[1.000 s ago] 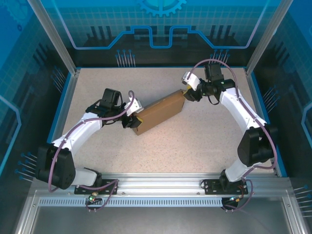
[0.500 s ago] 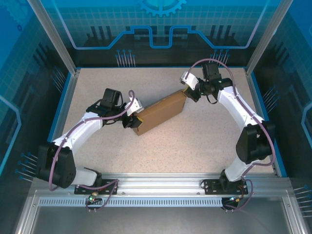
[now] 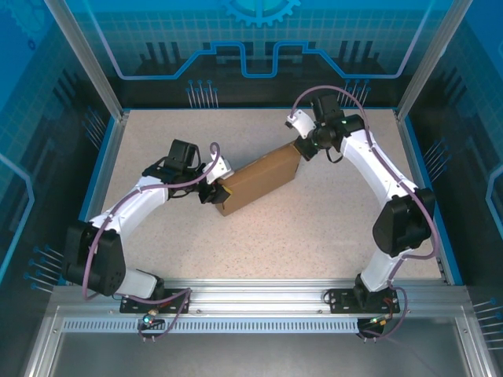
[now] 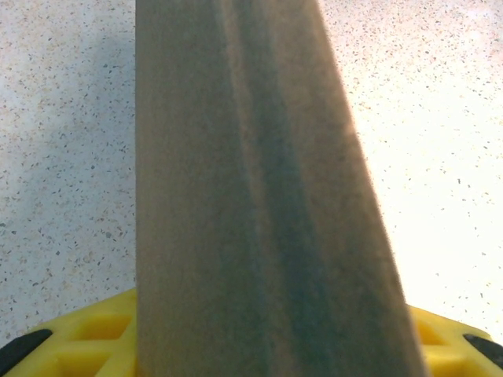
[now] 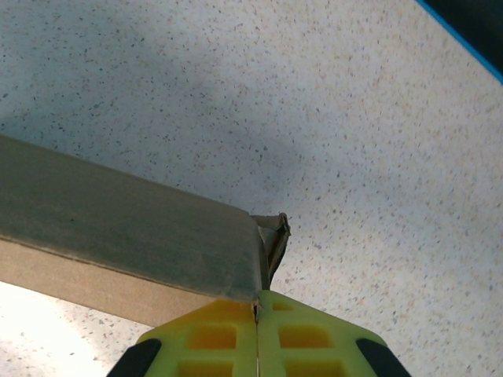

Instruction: Fold the paper box

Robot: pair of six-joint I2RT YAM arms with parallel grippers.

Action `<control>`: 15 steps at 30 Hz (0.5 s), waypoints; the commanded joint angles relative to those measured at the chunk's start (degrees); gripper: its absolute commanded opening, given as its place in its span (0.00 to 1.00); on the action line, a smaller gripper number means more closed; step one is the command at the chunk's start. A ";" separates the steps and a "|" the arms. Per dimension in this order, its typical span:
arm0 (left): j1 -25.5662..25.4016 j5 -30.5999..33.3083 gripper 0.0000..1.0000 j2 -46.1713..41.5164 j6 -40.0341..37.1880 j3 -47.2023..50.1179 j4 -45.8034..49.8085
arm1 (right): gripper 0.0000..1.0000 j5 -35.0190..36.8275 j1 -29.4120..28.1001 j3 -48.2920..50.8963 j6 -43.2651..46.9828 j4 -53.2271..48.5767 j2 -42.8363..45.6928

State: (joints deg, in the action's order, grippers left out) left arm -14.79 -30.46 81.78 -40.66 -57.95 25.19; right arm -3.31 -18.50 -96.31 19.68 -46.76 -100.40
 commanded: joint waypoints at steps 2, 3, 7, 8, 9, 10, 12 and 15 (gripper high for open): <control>0.33 1.22 0.37 0.48 -0.21 -1.82 0.78 | 0.07 1.91 -0.42 -4.33 -6.36 -5.49 -1.45; 0.29 1.28 0.37 0.51 -0.10 -1.79 0.75 | 0.07 1.98 -0.43 -4.76 -7.04 -5.79 -1.75; 0.30 1.61 0.37 0.88 -0.05 -1.90 0.74 | 0.07 2.58 -0.31 -5.69 -9.55 -6.18 -2.43; 0.32 1.64 0.37 0.93 -0.03 -1.89 0.75 | 0.07 2.33 -0.31 -6.15 -10.11 -6.46 -2.66; 0.30 1.71 0.37 1.01 -0.03 -1.90 0.84 | 0.07 1.98 -0.28 -6.57 -10.68 -6.80 -2.83; 0.29 1.80 0.37 1.10 0.03 -1.89 0.83 | 0.07 1.77 -0.30 -7.02 -11.04 -6.93 -3.04; 0.28 1.98 0.37 1.18 -0.03 -1.86 0.83 | 0.07 1.87 -0.24 -7.42 -11.42 -7.17 -3.07; 0.33 2.11 0.37 1.28 -0.03 -1.87 0.91 | 0.07 2.08 -0.13 -7.94 -11.35 -7.52 -3.40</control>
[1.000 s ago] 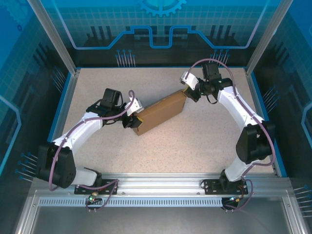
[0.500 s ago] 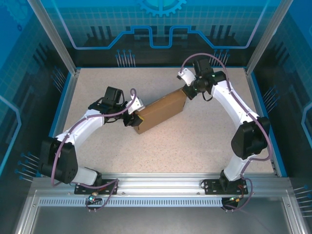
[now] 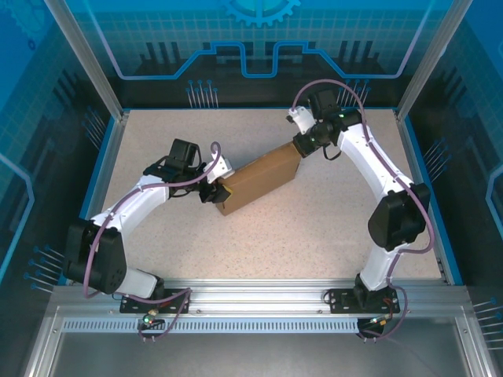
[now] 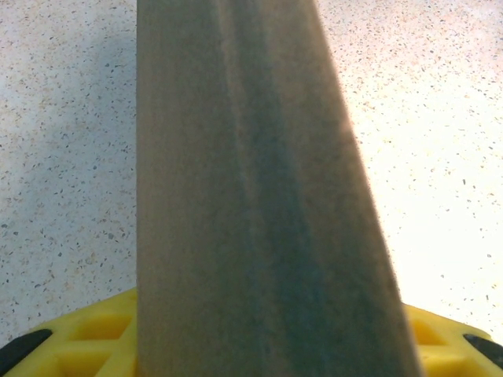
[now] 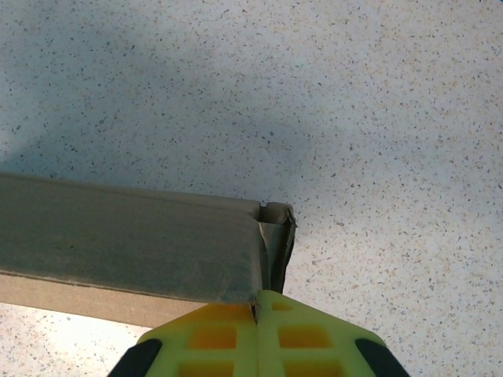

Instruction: Fold the paper box

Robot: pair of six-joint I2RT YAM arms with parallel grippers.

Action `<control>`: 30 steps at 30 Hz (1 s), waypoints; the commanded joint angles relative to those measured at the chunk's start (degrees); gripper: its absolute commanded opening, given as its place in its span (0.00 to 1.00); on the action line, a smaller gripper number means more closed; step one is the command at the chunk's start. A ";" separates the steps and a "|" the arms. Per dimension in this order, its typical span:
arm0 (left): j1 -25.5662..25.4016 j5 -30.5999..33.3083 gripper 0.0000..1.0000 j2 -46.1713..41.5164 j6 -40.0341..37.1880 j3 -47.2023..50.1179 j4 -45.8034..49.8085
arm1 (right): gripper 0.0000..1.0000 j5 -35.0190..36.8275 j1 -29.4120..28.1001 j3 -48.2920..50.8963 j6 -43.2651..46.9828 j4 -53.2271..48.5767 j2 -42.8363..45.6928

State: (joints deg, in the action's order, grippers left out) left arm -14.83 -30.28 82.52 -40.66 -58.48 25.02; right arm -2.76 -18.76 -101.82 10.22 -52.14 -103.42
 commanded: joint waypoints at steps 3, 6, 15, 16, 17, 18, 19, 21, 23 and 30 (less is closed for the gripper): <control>0.37 1.86 0.37 0.79 0.20 -1.49 1.00 | 0.06 2.90 0.18 -1.04 -1.50 -1.12 -0.30; 0.40 1.70 0.37 1.08 0.58 -1.72 0.94 | 0.06 4.18 0.31 3.45 -0.43 2.89 1.00; 0.85 1.69 0.37 2.10 1.33 -2.17 0.42 | 0.06 4.82 0.92 15.71 1.66 15.06 6.00; 0.86 1.60 0.37 2.17 1.38 -2.25 0.34 | 0.06 4.49 1.11 16.66 1.26 16.00 6.41; 0.93 1.57 0.37 2.18 1.42 -2.24 0.22 | 0.06 4.05 1.19 17.36 0.98 16.78 6.70; 1.02 1.64 0.38 2.19 1.62 -2.25 -0.02 | 0.05 3.70 1.27 18.06 0.55 17.42 7.05; 1.11 1.58 0.38 2.20 1.93 -2.25 -0.34 | 0.05 3.57 1.28 18.69 0.29 18.04 7.46; 1.47 1.14 0.39 2.21 2.50 -2.34 -0.90 | 0.05 3.77 1.28 20.54 -0.02 19.87 8.41; 1.62 0.92 0.41 2.16 2.75 -2.34 -1.14 | 0.04 3.73 1.49 22.82 -0.02 22.44 9.43; 1.77 0.85 0.54 1.33 4.92 -2.13 -2.62 | 0.04 3.42 1.32 25.28 -3.00 25.22 10.81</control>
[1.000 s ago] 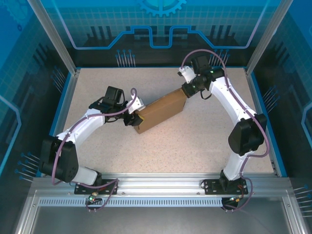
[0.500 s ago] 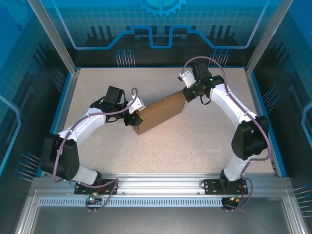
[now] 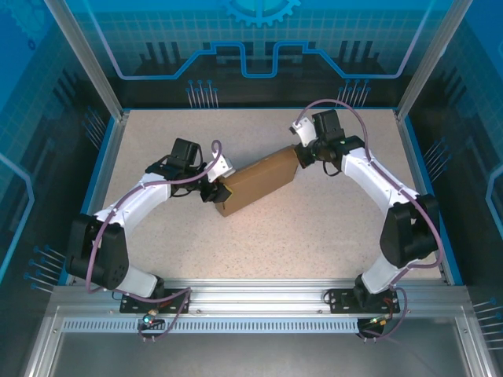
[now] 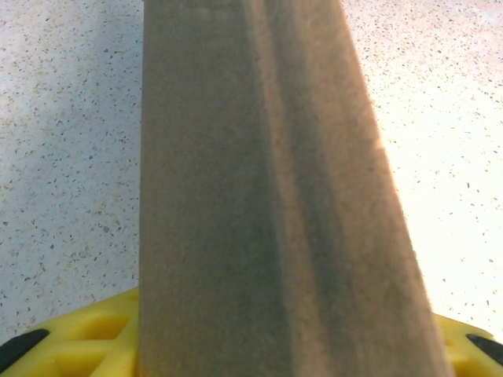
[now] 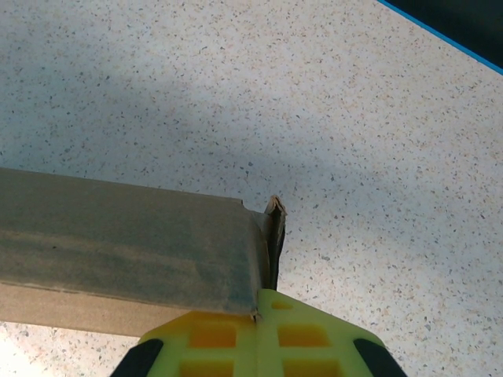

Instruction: Fold the paper box

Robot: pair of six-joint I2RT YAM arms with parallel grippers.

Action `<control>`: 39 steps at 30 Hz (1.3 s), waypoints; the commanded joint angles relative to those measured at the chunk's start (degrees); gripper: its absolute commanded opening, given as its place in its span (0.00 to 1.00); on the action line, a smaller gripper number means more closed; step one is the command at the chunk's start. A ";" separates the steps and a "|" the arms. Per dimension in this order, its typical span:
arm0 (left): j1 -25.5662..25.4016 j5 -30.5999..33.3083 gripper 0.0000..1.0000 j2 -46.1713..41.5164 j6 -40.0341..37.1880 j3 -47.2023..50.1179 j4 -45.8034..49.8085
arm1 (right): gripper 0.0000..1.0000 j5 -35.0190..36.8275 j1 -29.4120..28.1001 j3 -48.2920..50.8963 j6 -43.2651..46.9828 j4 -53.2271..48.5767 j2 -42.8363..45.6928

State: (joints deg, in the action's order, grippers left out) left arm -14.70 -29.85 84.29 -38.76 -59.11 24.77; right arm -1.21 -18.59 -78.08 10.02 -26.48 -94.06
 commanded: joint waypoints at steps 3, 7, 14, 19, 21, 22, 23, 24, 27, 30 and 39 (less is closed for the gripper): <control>1.71 0.64 0.62 -1.77 4.98 -0.38 -4.62 | 0.03 3.16 0.80 2.24 -5.42 0.05 1.95; 1.69 2.09 0.72 -3.80 7.45 0.88 -6.88 | 0.03 4.48 0.23 3.00 -7.41 0.51 2.82; 1.63 5.63 0.79 -9.78 20.91 3.61 -11.34 | 0.03 6.35 -0.99 2.87 -9.95 -0.32 2.93; -0.04 14.45 0.75 -16.04 32.22 7.39 -11.87 | 0.03 6.66 -1.53 2.26 -10.45 -1.20 2.74; -2.13 18.39 0.71 -17.20 32.34 7.86 -10.06 | 0.03 6.72 -1.70 1.98 -10.44 -1.38 2.66; -3.25 20.04 0.70 -17.27 31.54 7.71 -9.17 | 0.03 6.78 -1.67 1.96 -10.43 -1.47 2.66; -4.32 22.07 0.69 -16.85 30.94 7.25 -8.30 | 0.03 6.84 -1.75 1.80 -10.46 -1.47 2.70; -5.01 23.05 0.67 -16.02 30.14 6.36 -6.91 | 0.03 6.83 -1.83 1.71 -10.44 -1.55 2.66; -5.34 25.46 0.56 -13.39 29.51 3.42 -3.59 | 0.03 6.65 -1.80 1.45 -10.31 -1.73 2.57; -5.41 27.68 0.47 -12.16 29.44 1.73 -1.70 | 0.03 6.72 -1.80 1.53 -10.09 -1.82 2.50; -5.38 28.56 0.29 -11.96 29.27 2.79 -3.32 | 0.03 7.02 -1.78 1.47 -9.84 -2.17 2.47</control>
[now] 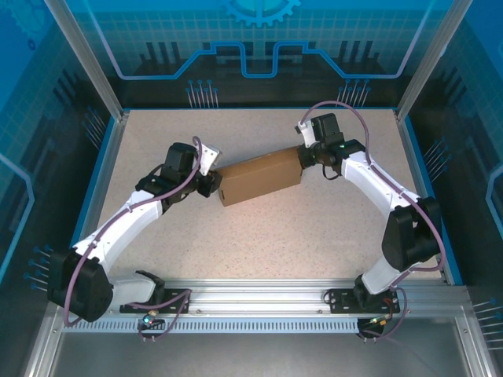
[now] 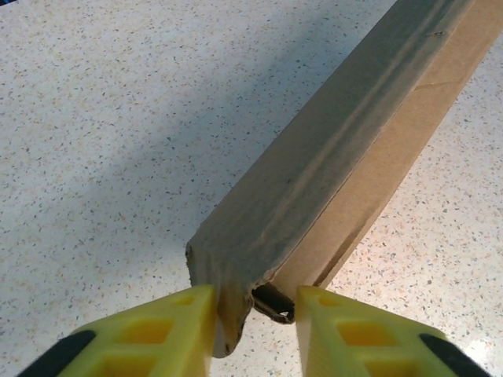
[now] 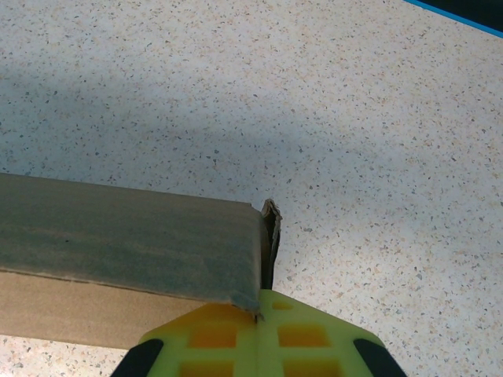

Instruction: Fold the paper box

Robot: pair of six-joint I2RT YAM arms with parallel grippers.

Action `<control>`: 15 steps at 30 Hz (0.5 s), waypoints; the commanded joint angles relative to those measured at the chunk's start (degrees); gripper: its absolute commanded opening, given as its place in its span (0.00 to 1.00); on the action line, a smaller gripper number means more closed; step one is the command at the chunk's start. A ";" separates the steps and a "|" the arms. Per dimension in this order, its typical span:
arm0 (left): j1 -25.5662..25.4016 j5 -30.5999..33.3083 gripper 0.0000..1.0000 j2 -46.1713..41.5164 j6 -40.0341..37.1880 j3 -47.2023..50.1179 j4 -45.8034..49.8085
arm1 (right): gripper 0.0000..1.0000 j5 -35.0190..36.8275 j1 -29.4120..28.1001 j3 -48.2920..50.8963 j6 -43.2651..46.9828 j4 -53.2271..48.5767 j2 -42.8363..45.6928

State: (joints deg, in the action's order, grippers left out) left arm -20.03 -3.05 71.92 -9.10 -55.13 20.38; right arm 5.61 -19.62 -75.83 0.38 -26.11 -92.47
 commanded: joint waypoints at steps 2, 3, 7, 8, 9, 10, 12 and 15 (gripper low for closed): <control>-0.10 2.42 0.26 0.84 -0.69 -1.29 0.99 | 0.03 0.37 -0.77 -0.81 -0.25 -2.55 0.93; -0.09 3.01 0.25 1.03 -0.80 -1.36 0.97 | 0.03 0.35 -0.77 -0.70 -0.21 -2.54 0.97; -0.08 4.68 0.20 1.99 -0.88 -1.69 0.90 | 0.02 0.42 -0.77 -0.35 -0.43 -2.46 1.06; -0.02 4.85 0.19 2.13 -0.95 -1.64 0.61 | 0.02 0.44 -0.77 -0.37 -0.46 -2.50 1.06; -0.04 4.95 0.17 2.17 -0.71 -1.73 0.62 | 0.02 0.46 -0.70 -0.24 -0.49 -2.47 1.06; -0.03 4.83 0.15 2.17 -0.31 -1.80 0.69 | 0.02 0.43 -0.70 -0.21 -0.60 -2.38 1.13; -0.08 4.24 0.12 2.08 0.76 -2.36 0.87 | 0.02 0.59 -0.86 0.20 -0.96 -2.03 1.30; -0.04 2.50 0.10 2.00 3.75 -3.88 2.18 | 0.02 1.39 -1.21 0.85 -1.43 -1.50 1.71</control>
State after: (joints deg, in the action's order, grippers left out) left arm -20.03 0.45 73.82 -8.14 -56.31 20.93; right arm 6.00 -19.66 -75.79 -0.03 -26.11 -92.47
